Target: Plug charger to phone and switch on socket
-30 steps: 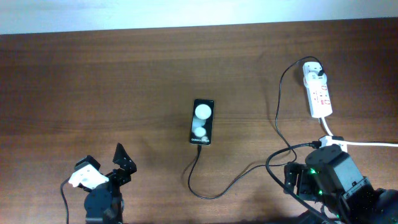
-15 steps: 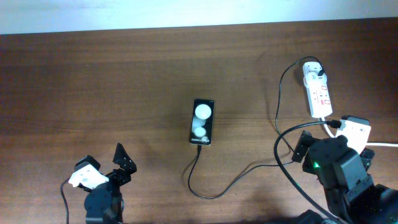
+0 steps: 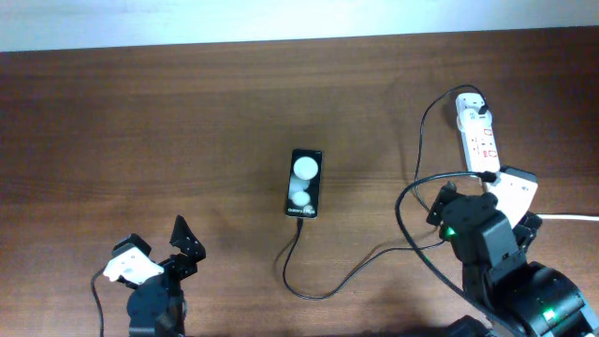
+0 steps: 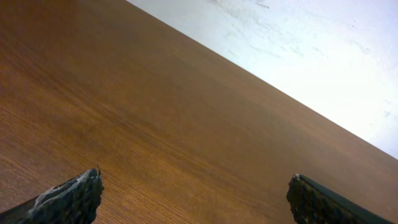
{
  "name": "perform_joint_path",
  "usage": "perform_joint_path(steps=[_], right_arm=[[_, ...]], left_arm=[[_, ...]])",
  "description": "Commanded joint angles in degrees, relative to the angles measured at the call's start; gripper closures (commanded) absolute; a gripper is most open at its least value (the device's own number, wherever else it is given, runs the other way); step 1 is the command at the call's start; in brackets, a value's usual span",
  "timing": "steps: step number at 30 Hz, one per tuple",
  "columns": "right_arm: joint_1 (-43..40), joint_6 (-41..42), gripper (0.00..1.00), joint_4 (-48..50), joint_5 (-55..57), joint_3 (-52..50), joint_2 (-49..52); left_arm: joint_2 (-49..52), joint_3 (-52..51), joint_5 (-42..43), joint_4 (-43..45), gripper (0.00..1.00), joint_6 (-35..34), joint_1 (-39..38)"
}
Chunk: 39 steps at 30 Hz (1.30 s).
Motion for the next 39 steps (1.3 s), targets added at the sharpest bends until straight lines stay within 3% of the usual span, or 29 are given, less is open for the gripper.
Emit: perform_joint_path(steps=[1, 10, 17, 39], right_arm=[[-4.96, -0.35, 0.01, 1.2, -2.89, -3.72, -4.17], [-14.62, -0.37, 0.01, 8.9, -6.75, -18.08, -24.74], [-15.93, -0.33, 0.01, 18.64, -15.63, -30.56, -36.72], [-18.84, -0.37, 0.01, 18.88, -18.23, -33.11, -43.69]], left_arm=[[-0.02, -0.48, 0.02, 0.11, 0.01, 0.31, 0.26], [-0.02, -0.48, 0.04, 0.11, 0.01, 0.31, 0.26], [-0.02, -0.48, 0.04, 0.11, 0.01, 0.31, 0.26], [-0.02, -0.48, 0.02, 0.11, 0.01, 0.31, 0.26]])
